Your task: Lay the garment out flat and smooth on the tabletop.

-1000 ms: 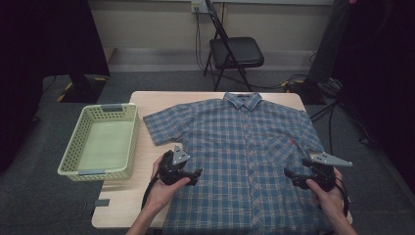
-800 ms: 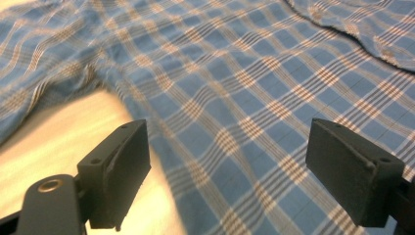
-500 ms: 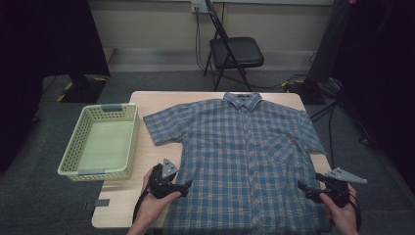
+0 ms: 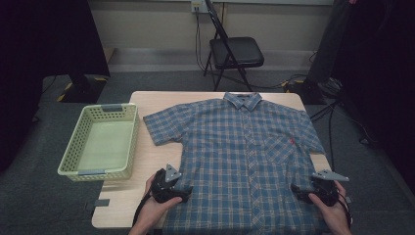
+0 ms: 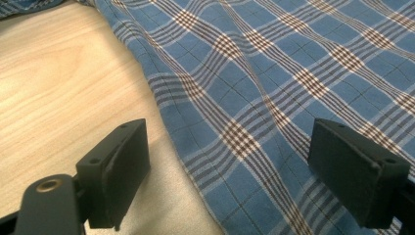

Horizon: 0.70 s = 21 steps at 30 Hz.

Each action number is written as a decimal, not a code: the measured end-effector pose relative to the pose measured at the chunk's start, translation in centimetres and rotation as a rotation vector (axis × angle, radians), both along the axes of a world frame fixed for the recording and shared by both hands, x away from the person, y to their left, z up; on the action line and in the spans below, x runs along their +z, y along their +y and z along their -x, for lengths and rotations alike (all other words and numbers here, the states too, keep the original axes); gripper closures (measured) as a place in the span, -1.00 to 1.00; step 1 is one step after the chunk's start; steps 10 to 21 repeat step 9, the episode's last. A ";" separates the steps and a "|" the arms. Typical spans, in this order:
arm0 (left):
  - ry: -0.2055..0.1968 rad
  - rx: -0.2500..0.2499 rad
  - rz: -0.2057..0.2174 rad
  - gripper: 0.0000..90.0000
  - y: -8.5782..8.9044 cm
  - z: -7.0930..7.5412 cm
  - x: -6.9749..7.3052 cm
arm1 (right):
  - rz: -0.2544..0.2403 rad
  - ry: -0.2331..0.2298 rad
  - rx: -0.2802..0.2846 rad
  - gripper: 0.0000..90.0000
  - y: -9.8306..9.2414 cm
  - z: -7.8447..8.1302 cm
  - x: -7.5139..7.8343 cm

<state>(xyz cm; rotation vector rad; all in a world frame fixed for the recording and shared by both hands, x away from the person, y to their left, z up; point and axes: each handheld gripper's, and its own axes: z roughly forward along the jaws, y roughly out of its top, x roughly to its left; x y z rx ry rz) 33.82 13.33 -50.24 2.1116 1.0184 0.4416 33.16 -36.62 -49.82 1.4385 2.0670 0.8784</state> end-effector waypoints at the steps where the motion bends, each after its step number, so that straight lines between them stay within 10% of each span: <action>1: 0.000 0.000 0.001 -0.67 0.0 0.0 0.0 | -0.001 0.000 0.000 -0.75 0.0 0.0 0.0; 21: 0.000 -0.007 -0.002 -0.69 0.0 -0.1 0.0 | -0.002 0.000 0.002 -0.75 0.0 0.0 0.0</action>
